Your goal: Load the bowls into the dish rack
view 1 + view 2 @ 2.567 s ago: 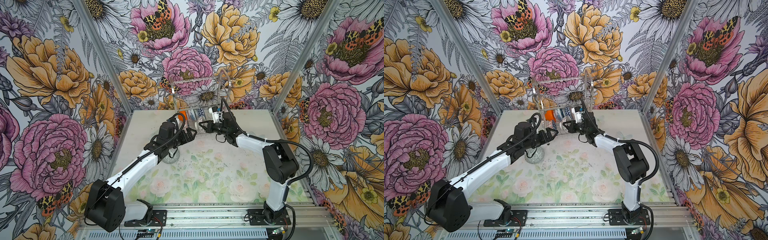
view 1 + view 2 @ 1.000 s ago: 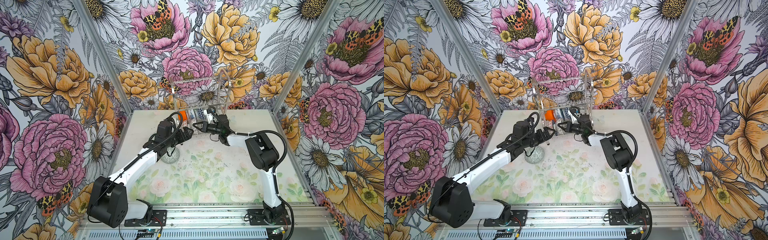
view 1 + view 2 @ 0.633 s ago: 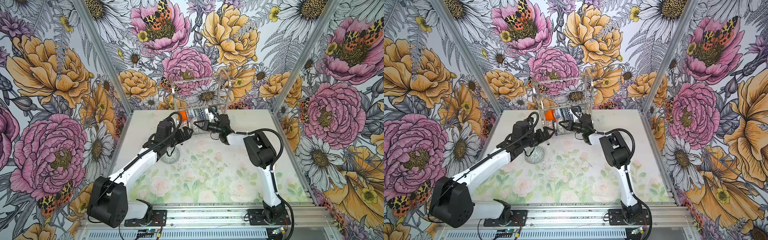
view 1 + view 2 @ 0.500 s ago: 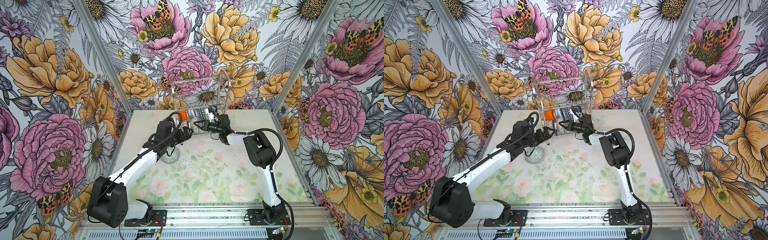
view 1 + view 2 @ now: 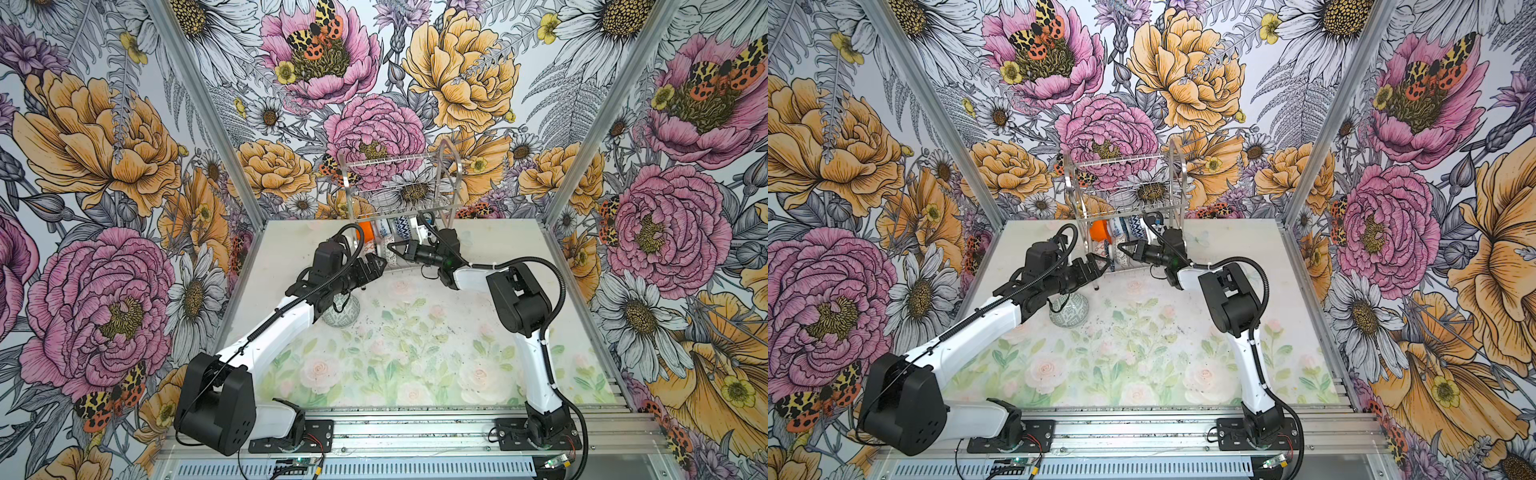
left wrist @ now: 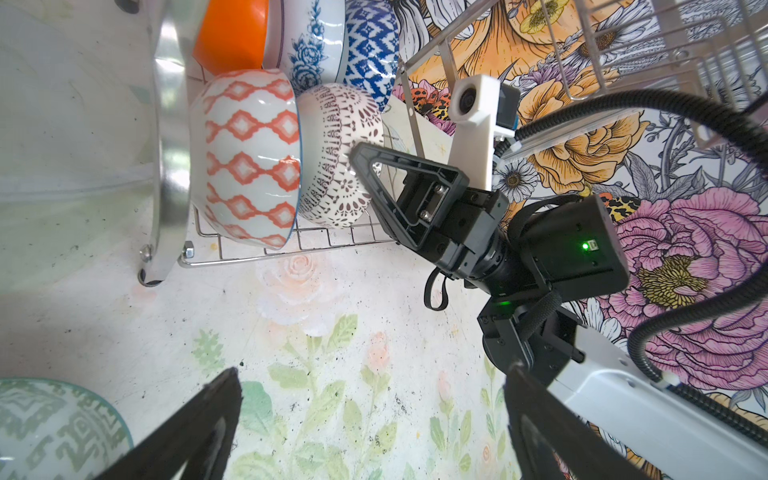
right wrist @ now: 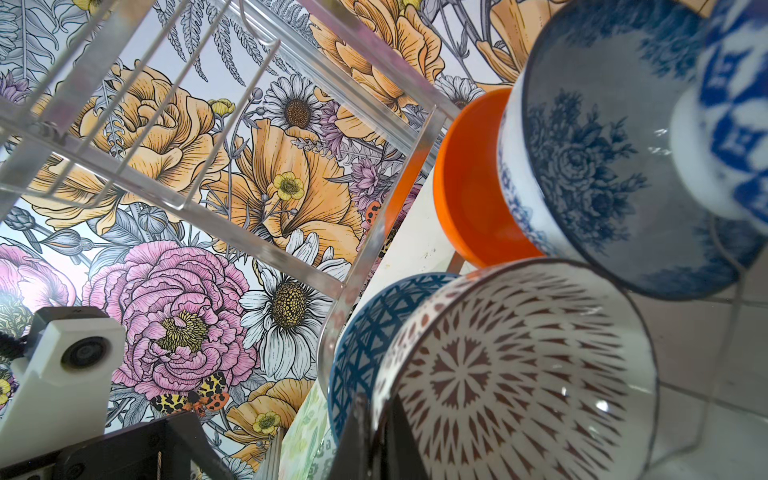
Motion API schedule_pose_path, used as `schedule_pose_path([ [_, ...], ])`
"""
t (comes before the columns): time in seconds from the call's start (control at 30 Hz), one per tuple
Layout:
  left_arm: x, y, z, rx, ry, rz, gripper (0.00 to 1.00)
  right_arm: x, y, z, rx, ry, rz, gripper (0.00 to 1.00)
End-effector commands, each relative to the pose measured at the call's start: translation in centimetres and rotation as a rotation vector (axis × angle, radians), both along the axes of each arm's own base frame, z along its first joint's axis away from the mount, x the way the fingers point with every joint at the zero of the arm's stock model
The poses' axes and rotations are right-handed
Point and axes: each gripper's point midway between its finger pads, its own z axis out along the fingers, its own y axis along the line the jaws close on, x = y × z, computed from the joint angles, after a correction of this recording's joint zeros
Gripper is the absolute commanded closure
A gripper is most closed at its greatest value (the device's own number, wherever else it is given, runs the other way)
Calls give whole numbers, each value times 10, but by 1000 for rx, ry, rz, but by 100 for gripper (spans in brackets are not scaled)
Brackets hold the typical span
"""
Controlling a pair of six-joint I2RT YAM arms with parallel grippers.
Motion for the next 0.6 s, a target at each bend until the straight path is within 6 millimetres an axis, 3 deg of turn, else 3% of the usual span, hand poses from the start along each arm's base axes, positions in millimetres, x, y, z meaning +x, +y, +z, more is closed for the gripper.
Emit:
schedule_pose_path([
  [0.0,0,3,1,-14,-4,2,1,6,-5,14,3,-68,-18,100],
  [0.57,2,9,5,-15,-16,18,1,1,-12,19,-3,-84,-19,100],
])
